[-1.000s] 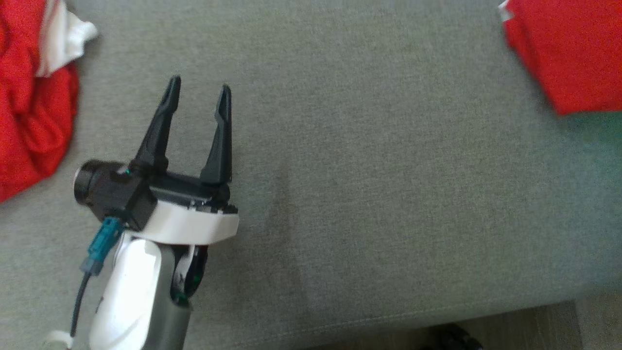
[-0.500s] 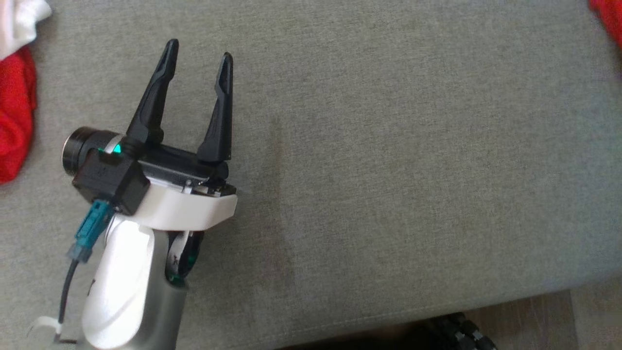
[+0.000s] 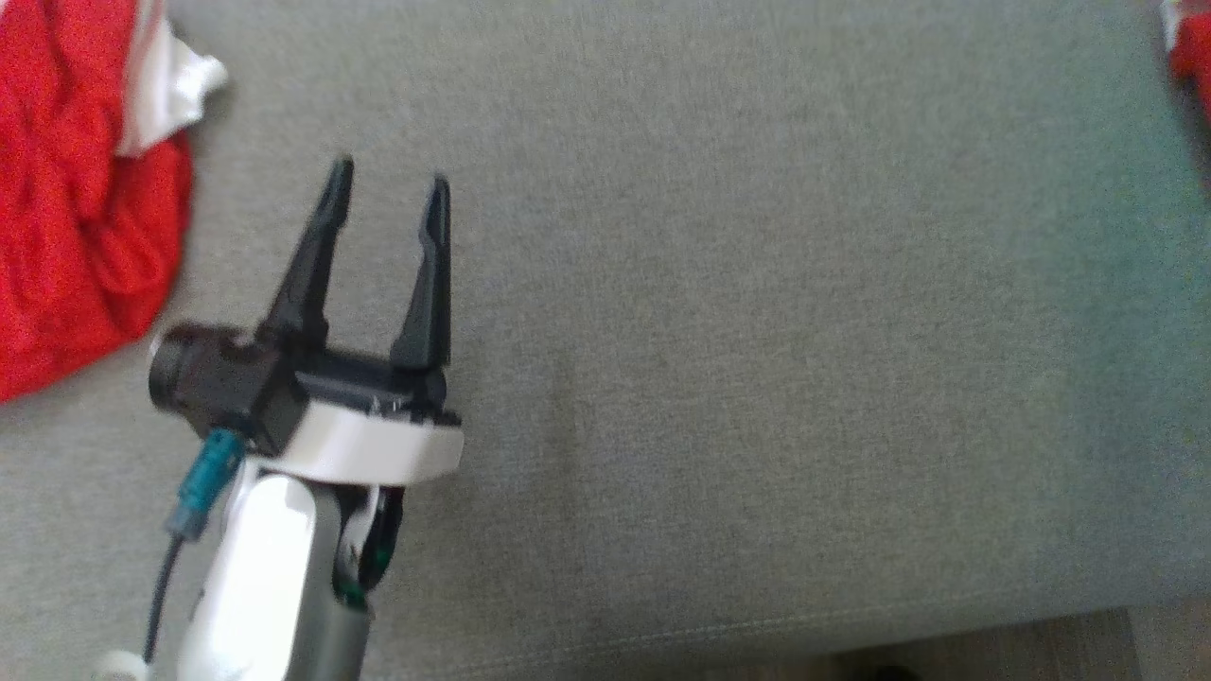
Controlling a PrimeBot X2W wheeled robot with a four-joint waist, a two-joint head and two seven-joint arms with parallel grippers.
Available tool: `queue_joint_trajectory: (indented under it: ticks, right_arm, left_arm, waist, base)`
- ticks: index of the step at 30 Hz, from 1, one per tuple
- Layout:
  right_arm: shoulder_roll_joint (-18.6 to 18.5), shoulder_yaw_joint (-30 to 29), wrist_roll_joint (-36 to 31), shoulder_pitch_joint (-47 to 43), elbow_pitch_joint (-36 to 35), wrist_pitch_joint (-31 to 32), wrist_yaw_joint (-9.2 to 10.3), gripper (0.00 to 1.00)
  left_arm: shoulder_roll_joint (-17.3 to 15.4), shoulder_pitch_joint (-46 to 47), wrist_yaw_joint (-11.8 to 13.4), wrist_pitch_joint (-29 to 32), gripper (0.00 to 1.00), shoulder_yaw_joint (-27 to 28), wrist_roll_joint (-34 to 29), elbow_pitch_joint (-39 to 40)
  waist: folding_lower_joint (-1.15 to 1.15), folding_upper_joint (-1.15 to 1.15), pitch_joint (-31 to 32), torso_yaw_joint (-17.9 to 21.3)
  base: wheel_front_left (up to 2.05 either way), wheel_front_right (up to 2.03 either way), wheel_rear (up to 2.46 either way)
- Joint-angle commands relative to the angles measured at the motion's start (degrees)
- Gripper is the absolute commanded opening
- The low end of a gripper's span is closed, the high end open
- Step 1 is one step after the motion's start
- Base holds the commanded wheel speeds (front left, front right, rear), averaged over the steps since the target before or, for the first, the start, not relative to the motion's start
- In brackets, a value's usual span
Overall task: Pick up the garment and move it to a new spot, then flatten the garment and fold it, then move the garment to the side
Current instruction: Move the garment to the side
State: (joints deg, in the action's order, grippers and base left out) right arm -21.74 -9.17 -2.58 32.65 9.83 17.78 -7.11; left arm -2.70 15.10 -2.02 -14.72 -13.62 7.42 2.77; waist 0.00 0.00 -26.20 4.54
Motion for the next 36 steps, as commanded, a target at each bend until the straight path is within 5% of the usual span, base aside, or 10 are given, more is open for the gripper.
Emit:
queue_joint_trajectory:
  ticks: [1, 13, 20, 36]
  right_arm:
    - [0.7, 1.9, 1.9, -2.3, -1.2, -2.8, -0.37, 1.0]
    - [13.6, 16.0, 13.1, -12.4, 14.2, -31.5, -0.37, 1.0]
    - [17.4, 19.2, 20.0, -20.6, 13.5, -32.7, -0.37, 1.0]
    - [18.5, 17.1, 15.3, -31.3, 6.6, -32.8, -0.37, 1.0]
  left_arm:
    - [-0.2, -1.4, 0.6, -0.3, 1.0, 1.6, 0.2, 1.0]
    - [-0.2, -11.7, 3.8, -0.3, 1.0, 6.0, 3.1, -7.1]
    - [-0.2, -16.8, 3.0, -0.3, 1.0, 8.7, 2.0, -5.7]
    - [-0.2, -21.5, 2.4, -0.3, 1.0, 7.7, 0.2, -2.3]
  waist:
    - [0.0, 0.0, 5.1, -1.5]
    - [0.0, 0.0, 21.2, -4.5]
    - [0.0, 0.0, 26.8, -5.7]
    - [0.0, 0.0, 27.5, -6.4]
  base:
    - [0.0, 0.0, 0.0]
    - [0.0, 0.0, 0.0]
    - [0.0, 0.0, 0.0]
    - [0.0, 0.0, 0.0]
